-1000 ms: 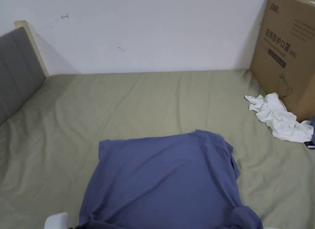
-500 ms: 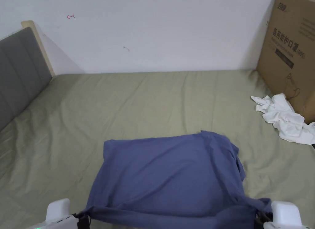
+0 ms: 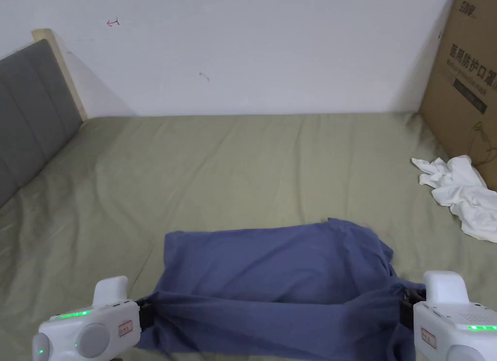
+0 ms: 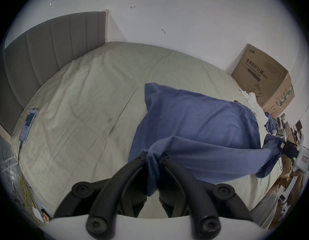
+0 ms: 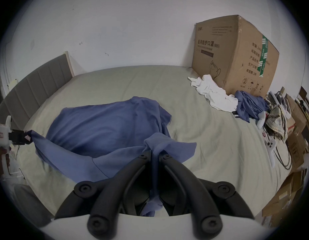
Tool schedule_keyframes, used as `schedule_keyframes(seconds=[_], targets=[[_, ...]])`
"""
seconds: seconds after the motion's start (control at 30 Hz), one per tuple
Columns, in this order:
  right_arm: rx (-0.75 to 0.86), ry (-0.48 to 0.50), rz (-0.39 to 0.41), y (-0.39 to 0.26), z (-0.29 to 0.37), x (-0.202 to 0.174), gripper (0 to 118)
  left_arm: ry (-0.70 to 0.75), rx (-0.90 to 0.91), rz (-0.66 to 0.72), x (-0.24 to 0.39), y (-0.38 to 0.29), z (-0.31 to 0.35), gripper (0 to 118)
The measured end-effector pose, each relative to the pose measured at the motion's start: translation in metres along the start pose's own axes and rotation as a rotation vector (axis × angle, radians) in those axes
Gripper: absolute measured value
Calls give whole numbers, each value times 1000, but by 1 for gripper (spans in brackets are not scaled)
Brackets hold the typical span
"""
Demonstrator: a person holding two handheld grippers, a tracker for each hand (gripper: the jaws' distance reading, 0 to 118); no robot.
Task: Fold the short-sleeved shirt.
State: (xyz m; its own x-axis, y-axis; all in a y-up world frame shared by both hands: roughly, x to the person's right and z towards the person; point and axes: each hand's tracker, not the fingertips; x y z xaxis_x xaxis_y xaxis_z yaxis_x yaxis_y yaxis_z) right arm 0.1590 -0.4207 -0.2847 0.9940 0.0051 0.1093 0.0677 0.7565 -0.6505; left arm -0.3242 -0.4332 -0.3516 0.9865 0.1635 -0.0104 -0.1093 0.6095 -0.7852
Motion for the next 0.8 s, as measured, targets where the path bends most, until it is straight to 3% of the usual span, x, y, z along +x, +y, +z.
schedule_keyframes(seconds=[0.3, 0.43, 0.5, 0.57, 0.63, 0.67, 0.73, 0.77, 0.8], targets=[[-184, -25, 29, -10, -88, 5, 9, 65, -138, -24, 6, 8, -81, 14], [-250, -21, -1, -23, -105, 10, 10, 77, -132, -32, 11, 4, -85, 15], [-245, -19, -6, -23, -103, 13, 14, 86, -135, -37, 14, 6, -83, 27], [-223, -15, -12, -19, -92, 14, 28, 88, -139, -37, 14, 9, -77, 53], [-179, -15, -20, -13, -76, 17, 33, 75, -129, -31, 15, 10, -64, 60], [-145, -1, -29, -8, -67, 18, 57, 71, -108, -26, 16, 9, -54, 80], [-85, 14, -40, 1, -42, 18, 97, 41, -28, -11, 20, 12, -31, 82], [-47, 21, -40, 5, -29, 18, 108, 26, -3, -8, 23, 14, -19, 88], [2, 25, -37, 10, -12, 19, 109, 7, 25, -2, 24, 15, -5, 97]])
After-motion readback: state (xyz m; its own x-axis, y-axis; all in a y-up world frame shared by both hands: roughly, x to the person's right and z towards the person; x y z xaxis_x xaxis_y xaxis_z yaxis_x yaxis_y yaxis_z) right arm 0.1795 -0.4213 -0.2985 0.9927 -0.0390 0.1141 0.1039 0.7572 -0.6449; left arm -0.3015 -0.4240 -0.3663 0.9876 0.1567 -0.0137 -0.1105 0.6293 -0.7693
